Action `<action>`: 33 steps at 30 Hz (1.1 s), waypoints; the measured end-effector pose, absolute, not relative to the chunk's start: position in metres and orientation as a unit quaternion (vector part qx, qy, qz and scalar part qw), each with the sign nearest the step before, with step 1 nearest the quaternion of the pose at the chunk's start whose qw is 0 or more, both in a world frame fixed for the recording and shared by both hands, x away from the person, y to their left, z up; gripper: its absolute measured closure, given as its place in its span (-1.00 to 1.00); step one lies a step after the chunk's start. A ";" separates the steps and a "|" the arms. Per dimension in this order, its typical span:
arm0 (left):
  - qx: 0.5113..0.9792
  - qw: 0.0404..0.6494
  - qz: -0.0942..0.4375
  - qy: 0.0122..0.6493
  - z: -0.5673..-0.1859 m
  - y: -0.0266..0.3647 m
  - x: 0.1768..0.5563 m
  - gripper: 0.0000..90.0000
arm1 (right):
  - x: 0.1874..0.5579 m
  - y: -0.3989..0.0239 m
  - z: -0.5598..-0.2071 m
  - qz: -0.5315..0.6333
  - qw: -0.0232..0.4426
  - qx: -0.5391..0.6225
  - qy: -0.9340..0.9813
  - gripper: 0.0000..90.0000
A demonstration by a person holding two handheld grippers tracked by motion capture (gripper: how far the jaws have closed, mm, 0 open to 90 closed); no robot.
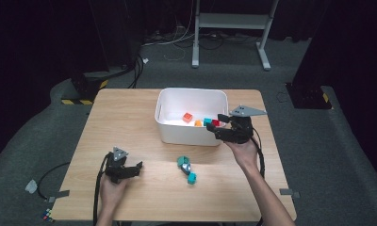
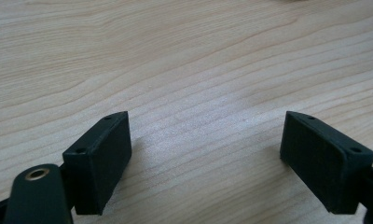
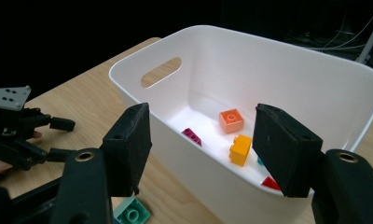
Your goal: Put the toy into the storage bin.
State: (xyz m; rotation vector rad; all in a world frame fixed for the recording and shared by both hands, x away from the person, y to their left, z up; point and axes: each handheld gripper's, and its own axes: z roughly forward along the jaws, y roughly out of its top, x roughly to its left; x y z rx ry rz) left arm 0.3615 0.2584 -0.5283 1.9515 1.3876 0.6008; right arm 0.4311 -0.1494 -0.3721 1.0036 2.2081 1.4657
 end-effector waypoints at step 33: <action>0.746 0.330 0.230 0.530 -0.528 0.258 0.362 -0.63 | 0.370 -0.134 -0.452 0.474 0.122 0.335 0.805 -0.27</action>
